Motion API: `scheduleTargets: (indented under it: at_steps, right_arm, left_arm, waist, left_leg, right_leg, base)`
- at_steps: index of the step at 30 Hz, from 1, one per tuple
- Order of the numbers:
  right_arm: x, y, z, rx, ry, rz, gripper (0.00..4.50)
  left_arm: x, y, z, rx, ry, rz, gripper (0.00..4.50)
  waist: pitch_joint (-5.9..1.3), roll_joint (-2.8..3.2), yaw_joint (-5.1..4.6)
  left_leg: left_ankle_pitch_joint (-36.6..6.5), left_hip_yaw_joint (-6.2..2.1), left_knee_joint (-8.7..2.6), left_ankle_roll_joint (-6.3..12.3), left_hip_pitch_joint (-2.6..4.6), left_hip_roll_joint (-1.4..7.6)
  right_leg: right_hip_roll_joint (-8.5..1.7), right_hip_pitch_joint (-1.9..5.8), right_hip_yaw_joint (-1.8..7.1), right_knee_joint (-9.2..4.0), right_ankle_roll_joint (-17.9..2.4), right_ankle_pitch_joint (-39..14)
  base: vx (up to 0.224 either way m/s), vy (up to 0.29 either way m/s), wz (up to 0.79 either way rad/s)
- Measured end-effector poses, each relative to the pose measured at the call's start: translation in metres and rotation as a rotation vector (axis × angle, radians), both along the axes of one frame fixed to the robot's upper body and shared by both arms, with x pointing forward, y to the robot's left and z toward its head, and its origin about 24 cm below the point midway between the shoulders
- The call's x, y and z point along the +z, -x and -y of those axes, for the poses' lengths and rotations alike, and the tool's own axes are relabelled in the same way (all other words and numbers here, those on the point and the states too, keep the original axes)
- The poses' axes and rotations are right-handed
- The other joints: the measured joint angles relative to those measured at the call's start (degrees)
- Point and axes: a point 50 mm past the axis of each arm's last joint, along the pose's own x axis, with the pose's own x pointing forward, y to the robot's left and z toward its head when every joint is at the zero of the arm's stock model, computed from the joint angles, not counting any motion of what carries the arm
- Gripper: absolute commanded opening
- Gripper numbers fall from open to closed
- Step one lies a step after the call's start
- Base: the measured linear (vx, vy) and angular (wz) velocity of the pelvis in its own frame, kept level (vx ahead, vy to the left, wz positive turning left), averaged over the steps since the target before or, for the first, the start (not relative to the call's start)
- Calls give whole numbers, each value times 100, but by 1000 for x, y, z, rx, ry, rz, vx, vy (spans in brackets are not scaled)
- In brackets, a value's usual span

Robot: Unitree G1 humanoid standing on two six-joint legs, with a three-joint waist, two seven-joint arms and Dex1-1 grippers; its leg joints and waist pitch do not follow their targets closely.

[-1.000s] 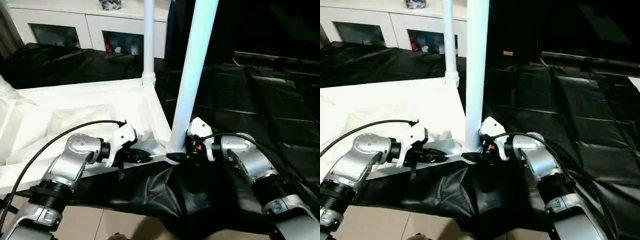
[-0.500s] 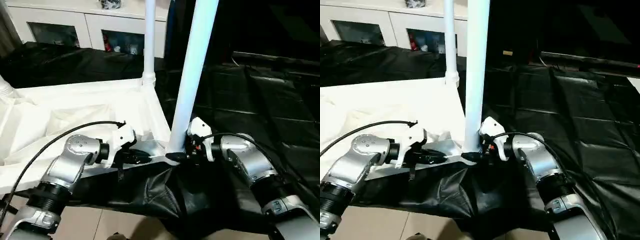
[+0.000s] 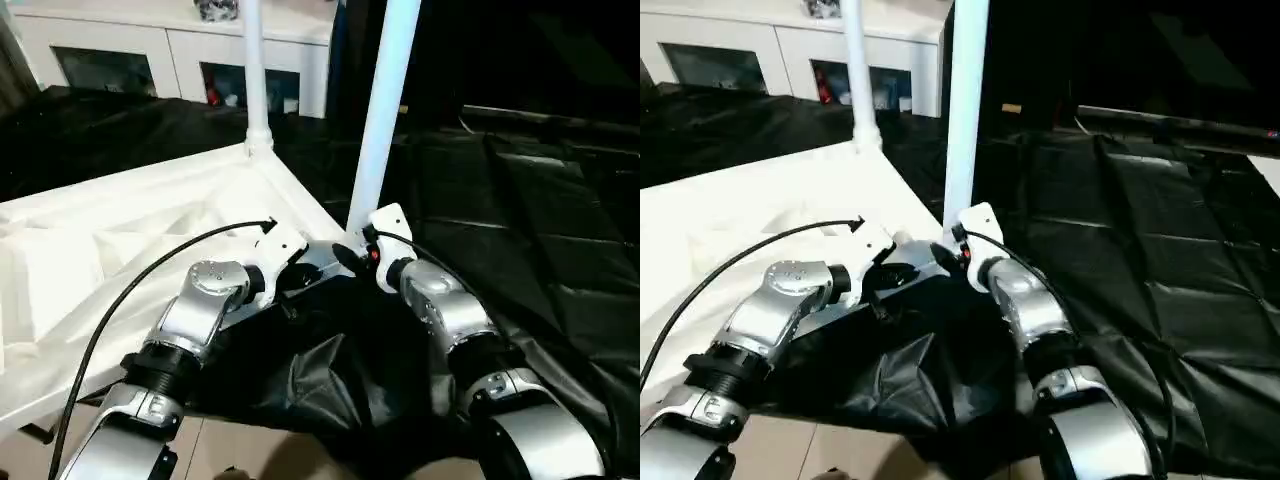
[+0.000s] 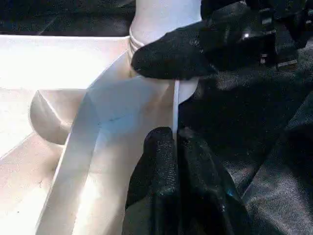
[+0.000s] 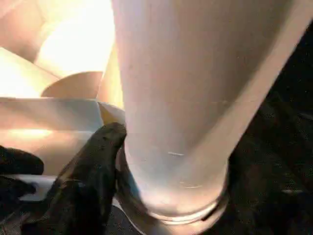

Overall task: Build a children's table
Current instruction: Rotate leg to tighten

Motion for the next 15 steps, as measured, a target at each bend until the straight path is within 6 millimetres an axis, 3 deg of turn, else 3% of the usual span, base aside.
scheduleTargets:
  at_steps: [4,15]
  right_arm:
    - [0,1,-2,37,11,10,393]
    - [7,19,21,451,70,49,393]
  left_arm:
    - [0,2,-2,-17,1,-7,0]
    - [3,22,-29,-207,31,-50,0]
  waist:
    - [0,-1,-12]
    - [3,4,-13]
  left_leg:
    - [0,0,0,0,0,0]
    - [0,1,-3,0,0,1]
  right_leg:
    - [0,0,0,0,-1,1]
    - [0,-3,-1,4,-5,-3]
  base:
    - [0,0,0]
    - [0,0,0]
